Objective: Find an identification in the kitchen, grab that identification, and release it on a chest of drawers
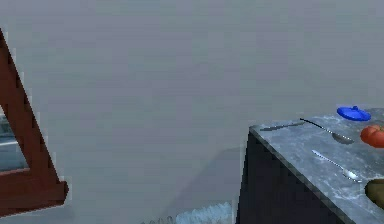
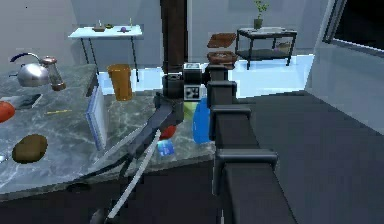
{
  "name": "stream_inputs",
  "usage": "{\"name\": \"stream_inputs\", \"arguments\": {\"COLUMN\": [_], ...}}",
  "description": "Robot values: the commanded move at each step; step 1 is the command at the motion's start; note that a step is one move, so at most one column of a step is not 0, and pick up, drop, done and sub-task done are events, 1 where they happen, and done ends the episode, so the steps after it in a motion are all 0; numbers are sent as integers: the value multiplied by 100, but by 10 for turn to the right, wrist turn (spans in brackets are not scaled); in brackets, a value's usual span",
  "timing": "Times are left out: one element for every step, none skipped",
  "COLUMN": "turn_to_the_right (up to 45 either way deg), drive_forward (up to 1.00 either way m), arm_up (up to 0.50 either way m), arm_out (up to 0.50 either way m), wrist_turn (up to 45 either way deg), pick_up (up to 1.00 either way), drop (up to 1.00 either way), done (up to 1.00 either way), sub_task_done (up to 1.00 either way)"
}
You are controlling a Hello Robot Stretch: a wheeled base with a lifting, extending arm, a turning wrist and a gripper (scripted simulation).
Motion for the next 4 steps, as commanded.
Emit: {"name": "stream_inputs", "arguments": {"turn_to_the_right": [0, 0, 0, 0], "drive_forward": [0, 0, 0, 0], "arm_up": [0, 0, 0, -16], "arm_out": [0, 0, 0, 0], "wrist_turn": [450, 450, 210, 0], "pick_up": [0, 0, 0, 0], "drop": [0, 0, 0, 0], "done": [0, 0, 0, 0], "sub_task_done": [0, 0, 0, 0]}}
